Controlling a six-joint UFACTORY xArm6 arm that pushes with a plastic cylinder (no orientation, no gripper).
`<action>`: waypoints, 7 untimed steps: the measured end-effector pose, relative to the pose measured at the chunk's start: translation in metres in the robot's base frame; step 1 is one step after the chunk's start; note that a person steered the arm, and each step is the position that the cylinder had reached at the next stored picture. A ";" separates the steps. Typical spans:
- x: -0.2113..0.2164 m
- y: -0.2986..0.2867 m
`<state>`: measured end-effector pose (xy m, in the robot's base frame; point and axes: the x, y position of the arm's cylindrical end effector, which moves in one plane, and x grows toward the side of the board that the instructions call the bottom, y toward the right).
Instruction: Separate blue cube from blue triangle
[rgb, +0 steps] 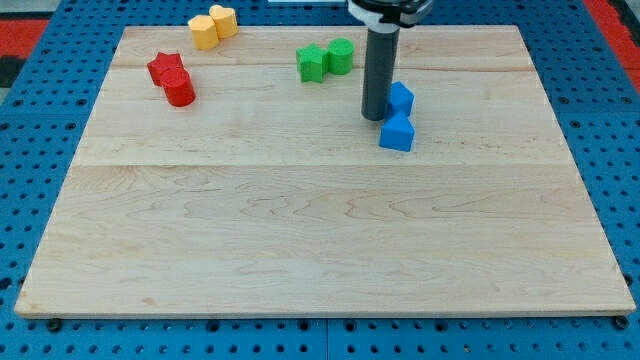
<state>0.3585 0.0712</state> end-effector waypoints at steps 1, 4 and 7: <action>-0.012 0.015; -0.043 0.036; -0.034 0.054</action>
<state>0.3247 0.1248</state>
